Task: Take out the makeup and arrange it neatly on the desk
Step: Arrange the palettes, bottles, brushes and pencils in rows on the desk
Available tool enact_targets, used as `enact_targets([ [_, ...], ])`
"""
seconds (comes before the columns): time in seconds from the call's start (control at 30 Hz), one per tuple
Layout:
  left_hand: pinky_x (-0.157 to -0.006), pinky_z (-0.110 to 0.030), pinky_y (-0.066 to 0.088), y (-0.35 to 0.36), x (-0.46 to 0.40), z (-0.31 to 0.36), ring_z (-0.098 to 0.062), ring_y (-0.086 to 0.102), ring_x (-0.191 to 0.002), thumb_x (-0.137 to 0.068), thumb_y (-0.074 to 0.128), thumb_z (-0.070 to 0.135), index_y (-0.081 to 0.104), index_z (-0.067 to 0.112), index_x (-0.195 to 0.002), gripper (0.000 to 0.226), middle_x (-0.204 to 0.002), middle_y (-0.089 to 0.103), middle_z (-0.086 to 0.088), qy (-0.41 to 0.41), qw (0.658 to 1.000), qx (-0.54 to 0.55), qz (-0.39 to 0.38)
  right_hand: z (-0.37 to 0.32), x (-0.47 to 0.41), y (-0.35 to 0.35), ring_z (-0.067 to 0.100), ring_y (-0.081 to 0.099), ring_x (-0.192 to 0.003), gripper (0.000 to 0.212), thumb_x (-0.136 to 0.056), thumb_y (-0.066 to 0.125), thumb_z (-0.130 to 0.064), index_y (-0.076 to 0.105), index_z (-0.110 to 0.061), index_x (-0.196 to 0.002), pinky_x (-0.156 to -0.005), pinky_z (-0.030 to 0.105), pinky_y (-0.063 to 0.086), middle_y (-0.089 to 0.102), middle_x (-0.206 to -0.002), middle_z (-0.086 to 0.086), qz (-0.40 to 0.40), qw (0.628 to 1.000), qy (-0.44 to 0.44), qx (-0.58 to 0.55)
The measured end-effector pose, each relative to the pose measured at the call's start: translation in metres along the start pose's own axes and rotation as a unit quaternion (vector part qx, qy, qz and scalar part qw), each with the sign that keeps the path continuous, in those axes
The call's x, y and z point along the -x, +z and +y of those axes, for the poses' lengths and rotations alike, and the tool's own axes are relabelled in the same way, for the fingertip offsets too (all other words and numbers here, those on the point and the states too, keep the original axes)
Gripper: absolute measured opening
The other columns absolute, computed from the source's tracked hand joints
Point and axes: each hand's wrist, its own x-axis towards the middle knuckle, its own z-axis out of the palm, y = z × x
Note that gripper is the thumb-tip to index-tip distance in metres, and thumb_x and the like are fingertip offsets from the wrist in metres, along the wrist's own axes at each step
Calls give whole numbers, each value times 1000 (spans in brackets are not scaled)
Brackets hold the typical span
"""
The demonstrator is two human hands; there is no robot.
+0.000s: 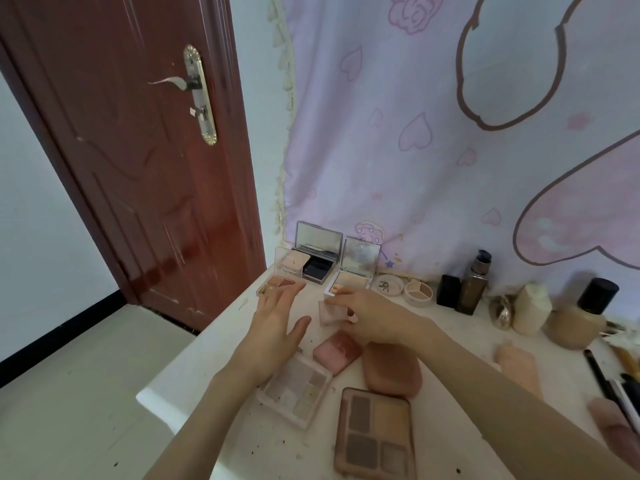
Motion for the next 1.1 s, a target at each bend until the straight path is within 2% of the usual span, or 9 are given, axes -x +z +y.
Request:
enact_targets([
  [0.13, -103, -9, 17, -3, 0, 19, -5, 28, -127, -90, 59, 24, 37, 22, -137, 52, -137, 38, 5, 44, 998, 40, -7, 1, 27, -6, 0, 55, -84, 32, -86, 62, -19, 63, -24, -118, -74, 10, 41, 57, -105, -13, 142, 957, 36, -251],
  [0.2, -98, -10, 31, -1, 0, 36, 0, 42, -114, -88, 62, 21, 48, 27, -128, 44, -128, 48, 9, 66, 995, 79, 13, -1, 46, -8, -1, 59, -76, 22, -89, 60, -16, 69, -29, -104, -66, 13, 47, 64, -98, -10, 160, 889, 47, -426],
  [0.3, -79, -8, 42, 5, 6, 63, 6, 53, -90, -82, 67, 9, 63, 25, -104, 27, -100, 59, 12, 102, 984, 126, 77, -4, 71, -5, 14, 66, -85, 17, -84, 63, -20, 71, -22, -99, -65, 21, 51, 71, -94, 5, 161, 766, 65, -619],
  [0.4, -71, -10, 43, 13, 9, 83, 4, 52, -78, -77, 71, 5, 67, 8, -85, 9, -86, 61, 5, 136, 977, 134, 94, -4, 85, 3, 20, 68, -82, 38, -70, 65, -33, 64, -10, -101, -64, 24, 52, 71, -86, 9, 173, 663, 87, -723],
  [0.53, -68, -21, 46, 17, 11, 98, -3, 53, -80, -78, 70, 18, 68, 9, -83, 10, -85, 60, 7, 145, 981, 118, 56, -2, 97, 7, 19, 68, -75, 33, -71, 62, -28, 63, -4, -93, -62, 26, 56, 71, -83, 10, 177, 590, 92, -782],
  [0.63, -79, -16, 43, 13, 11, 100, -5, 52, -94, -78, 68, 34, 67, 13, -95, 27, -99, 61, 5, 155, 984, 83, 29, -1, 102, 7, 19, 67, -72, 32, -73, 61, -25, 64, -3, -96, -62, 26, 56, 69, -83, 11, 153, 571, 91, -801],
  [0.73, -92, -10, 35, 8, 13, 103, 1, 44, -111, -76, 72, 31, 59, 21, -118, 45, -118, 53, 15, 149, 986, 73, -10, -6, 104, 8, 18, 63, -79, 40, -78, 59, -31, 62, -1, -103, -68, 24, 53, 64, -91, 13, 114, 594, 73, -793],
  [0.87, -92, -5, 31, 6, 16, 112, 1, 44, -107, -76, 63, 37, 58, 14, -122, 52, -112, 55, 12, 148, 987, 62, -18, -9, 109, 8, 17, 61, -83, 40, -83, 55, -34, 63, -3, -107, -66, 22, 51, 67, -95, 12, 91, 589, 37, -802],
  [1.1, -94, 0, 23, -3, 19, 118, 1, 39, -108, -75, 74, 18, 53, 12, -127, 56, -110, 45, 21, 146, 988, 37, -41, -14, 112, 6, 15, 59, -72, 39, -76, 60, -34, 65, -3, -101, -59, 21, 51, 65, -91, 14, 82, 570, 35, -817],
])
